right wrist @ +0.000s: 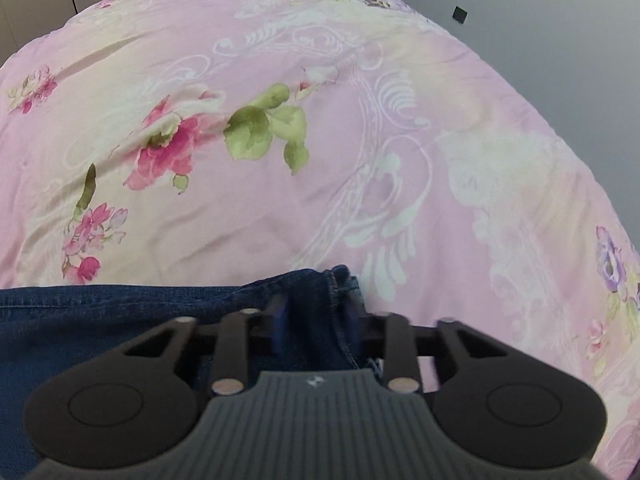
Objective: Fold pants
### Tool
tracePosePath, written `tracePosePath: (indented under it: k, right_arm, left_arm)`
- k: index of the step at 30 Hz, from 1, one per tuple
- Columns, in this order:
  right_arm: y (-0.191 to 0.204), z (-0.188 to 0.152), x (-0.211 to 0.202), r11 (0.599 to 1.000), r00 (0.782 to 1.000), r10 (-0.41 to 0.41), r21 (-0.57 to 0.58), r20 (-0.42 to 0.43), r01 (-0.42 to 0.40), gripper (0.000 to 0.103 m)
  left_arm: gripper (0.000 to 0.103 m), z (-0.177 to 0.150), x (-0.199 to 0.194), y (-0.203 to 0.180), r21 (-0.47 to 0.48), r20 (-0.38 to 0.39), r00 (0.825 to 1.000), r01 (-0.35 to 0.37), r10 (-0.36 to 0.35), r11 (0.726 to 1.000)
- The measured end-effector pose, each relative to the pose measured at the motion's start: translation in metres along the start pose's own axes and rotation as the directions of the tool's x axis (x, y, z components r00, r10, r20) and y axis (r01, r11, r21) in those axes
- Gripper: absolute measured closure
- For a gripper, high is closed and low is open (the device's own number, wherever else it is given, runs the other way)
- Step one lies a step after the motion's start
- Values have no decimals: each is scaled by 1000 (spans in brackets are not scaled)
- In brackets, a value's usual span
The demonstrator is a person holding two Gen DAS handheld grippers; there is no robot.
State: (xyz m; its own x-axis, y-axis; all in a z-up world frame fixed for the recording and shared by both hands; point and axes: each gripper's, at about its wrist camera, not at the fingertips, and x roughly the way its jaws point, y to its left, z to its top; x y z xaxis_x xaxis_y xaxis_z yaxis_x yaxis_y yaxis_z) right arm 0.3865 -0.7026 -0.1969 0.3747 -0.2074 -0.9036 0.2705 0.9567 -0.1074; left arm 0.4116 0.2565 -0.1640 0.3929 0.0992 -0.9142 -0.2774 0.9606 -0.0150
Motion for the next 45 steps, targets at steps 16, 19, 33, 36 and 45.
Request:
tracePosePath:
  k: [16, 19, 33, 36, 45]
  right_arm:
    - [29, -11, -70, 980, 967, -165, -81, 194, 183, 103]
    - [30, -4, -73, 976, 960, -184, -73, 209, 203, 103]
    - [51, 13, -13, 968, 972, -218, -109, 92, 227, 90]
    - [37, 8, -33, 983, 976, -180, -27, 119, 184, 73]
    - [-21, -69, -99, 957, 993, -1, 287, 121, -34, 74]
  left_arm:
    - [87, -16, -52, -18, -36, 230, 966, -110, 115, 993]
    - [87, -11, -52, -22, -47, 265, 953, -141, 148, 989]
    - [57, -2, -30, -37, 45, 247, 952, -199, 182, 979]
    - [46, -9, -53, -47, 82, 289, 944, -191, 160, 978]
    - [46, -71, -99, -112, 239, 250, 966, 4, -66, 971]
